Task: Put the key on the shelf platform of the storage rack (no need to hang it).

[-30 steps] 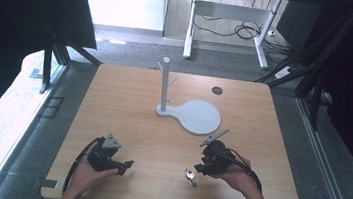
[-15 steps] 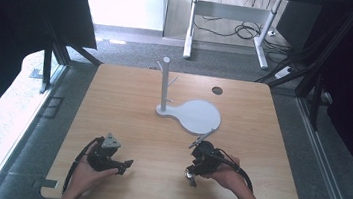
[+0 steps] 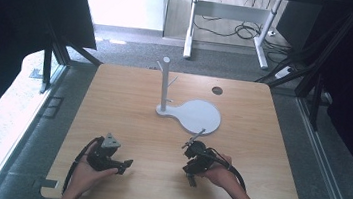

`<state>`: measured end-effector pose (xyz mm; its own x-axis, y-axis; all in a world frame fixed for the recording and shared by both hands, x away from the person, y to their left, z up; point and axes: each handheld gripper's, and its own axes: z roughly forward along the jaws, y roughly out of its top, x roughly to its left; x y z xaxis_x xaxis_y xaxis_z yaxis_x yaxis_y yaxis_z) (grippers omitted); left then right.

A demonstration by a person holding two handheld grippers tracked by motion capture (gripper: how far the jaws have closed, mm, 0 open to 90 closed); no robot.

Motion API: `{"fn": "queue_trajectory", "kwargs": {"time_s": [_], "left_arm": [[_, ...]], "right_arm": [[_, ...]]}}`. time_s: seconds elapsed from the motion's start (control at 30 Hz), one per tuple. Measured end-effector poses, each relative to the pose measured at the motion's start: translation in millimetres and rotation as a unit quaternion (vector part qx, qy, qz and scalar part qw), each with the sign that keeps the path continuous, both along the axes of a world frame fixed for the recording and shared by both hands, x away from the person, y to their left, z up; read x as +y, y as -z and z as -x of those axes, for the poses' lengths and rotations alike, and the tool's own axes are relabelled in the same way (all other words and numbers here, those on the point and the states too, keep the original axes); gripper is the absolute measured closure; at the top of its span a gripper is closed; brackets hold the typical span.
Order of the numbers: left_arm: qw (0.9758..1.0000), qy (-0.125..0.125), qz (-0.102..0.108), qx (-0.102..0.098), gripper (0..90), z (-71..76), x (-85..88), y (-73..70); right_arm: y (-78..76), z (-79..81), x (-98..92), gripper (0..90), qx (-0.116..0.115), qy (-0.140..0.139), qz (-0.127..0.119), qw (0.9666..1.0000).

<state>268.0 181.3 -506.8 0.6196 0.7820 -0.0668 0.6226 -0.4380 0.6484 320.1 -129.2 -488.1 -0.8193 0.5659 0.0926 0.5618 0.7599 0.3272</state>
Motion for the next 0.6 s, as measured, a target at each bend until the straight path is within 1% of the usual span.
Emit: {"fn": "queue_trajectory", "kwargs": {"time_s": [0.13, 0.43, 0.6], "left_arm": [[1.0000, 0.002, -0.001, 0.001, 22.1, 0.0, -0.4, 0.1], [1.0000, 0.002, -0.001, 0.002, 22.0, -0.1, -0.3, 0.3], [1.0000, 0.002, -0.001, 0.001, 22.0, -0.3, 0.3, 0.1]], "right_arm": [[2.8, -2.9, 1.3, 71.8, -0.002, 0.006, 0.002, 1.0000], [8.4, -6.4, -2.0, 75.7, 0.025, 0.018, 0.004, 0.9995], [9.1, -6.9, -2.9, 79.3, 0.038, 0.024, 0.000, 0.9990]]}}
